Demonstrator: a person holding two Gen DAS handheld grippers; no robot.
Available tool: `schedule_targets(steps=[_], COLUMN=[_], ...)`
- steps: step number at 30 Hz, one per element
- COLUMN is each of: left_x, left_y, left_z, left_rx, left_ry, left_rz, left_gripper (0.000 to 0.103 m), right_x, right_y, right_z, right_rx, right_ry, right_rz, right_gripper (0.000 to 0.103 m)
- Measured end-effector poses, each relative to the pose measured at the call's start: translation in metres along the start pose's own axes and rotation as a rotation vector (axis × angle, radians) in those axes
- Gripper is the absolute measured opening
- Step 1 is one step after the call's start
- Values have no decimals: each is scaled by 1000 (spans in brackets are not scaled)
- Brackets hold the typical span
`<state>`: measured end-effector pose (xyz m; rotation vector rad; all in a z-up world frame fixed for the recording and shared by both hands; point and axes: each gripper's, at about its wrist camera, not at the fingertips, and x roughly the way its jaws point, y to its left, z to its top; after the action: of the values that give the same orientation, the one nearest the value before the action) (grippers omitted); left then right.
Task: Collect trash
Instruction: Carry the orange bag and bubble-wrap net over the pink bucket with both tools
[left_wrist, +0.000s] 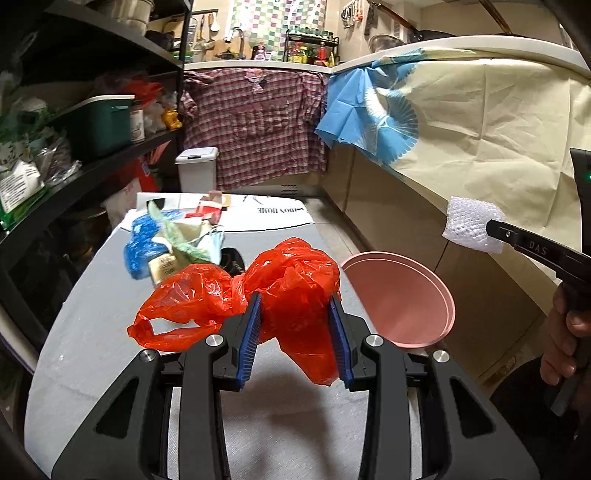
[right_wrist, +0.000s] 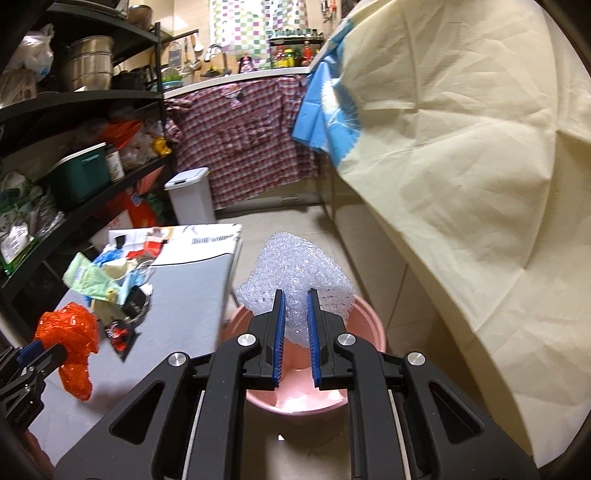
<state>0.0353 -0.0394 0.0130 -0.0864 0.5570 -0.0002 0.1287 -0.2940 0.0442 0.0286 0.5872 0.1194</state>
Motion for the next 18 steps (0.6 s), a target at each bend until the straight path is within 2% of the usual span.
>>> schedule_targets(steps=[8, 18], left_x=[21, 51], left_y=[-19, -48], left_z=[7, 18], left_rx=[30, 82], left_ry=[19, 16], left_rz=[-42, -134], left_gripper=[35, 35], right_x=[15, 29], right_y=[-22, -38], right_z=[-2, -7], right_rx=[49, 99], right_ry=[14, 30], right_rz=[-39, -75], right_gripper=[12, 12])
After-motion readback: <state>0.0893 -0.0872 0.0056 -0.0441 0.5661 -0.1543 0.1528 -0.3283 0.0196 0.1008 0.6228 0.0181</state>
